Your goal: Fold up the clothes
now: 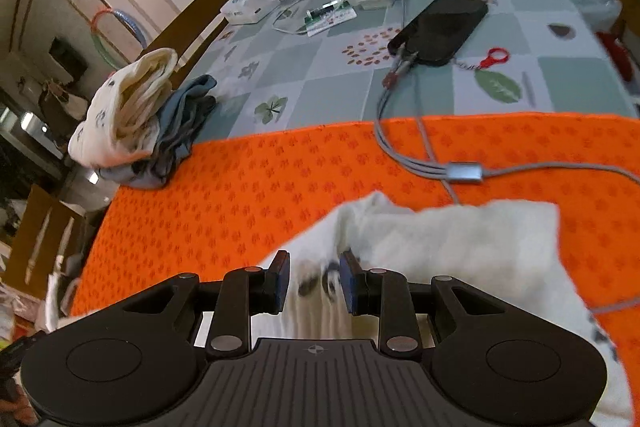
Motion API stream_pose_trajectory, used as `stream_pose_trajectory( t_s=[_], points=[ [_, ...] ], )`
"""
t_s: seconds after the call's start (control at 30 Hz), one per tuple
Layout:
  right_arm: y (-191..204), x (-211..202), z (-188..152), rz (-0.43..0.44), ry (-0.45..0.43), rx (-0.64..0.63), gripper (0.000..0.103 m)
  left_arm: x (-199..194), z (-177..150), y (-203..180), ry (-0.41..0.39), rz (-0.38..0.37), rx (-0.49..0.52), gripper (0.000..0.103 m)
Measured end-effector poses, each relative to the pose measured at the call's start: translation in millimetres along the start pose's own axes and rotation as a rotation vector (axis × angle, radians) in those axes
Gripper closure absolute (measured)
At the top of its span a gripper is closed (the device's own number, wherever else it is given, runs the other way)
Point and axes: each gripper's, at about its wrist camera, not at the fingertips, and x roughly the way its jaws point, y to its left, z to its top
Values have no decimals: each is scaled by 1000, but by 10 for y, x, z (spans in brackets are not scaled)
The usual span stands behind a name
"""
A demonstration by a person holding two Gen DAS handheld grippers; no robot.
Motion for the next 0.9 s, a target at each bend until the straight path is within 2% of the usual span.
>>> stream_pose_trajectory(
  t_s=[0.07,0.13,0.17,0.27,0.37,0.43,0.57,0.63,0.67,0.7,0.77,0.9],
  points=[
    [-69,137,37,15,34,34,73,176,13,-123,35,-29,19,47],
    [-135,249,45,30,73,65,77,295,-39,-211,53,-12,45,49],
    [-156,255,41,34,77,77,94,367,-58,-246,64,8,59,50],
    [-190,154,29,37,34,97,95,507,-91,-251,98,50,51,54],
    [-236,-32,51,-26,-38,95,96,525,-118,-238,95,67,67,53],
    [-326,-47,66,-70,-43,95,96,515,-131,-237,85,72,85,53],
    [-437,94,33,-100,-2,103,95,509,-140,-242,74,74,93,53],
    [-412,145,13,-115,4,82,92,503,-121,-246,76,66,91,53],
    [-396,145,6,-119,0,75,87,495,-110,-245,76,60,89,52],
    [-368,112,1,-123,-10,69,80,462,-92,-233,73,43,81,51],
    [-284,-30,-7,-132,-37,41,74,354,-57,-222,53,7,73,48],
    [-93,-462,-59,-135,-94,-18,71,45,3,-290,20,-115,122,45]
  ],
)
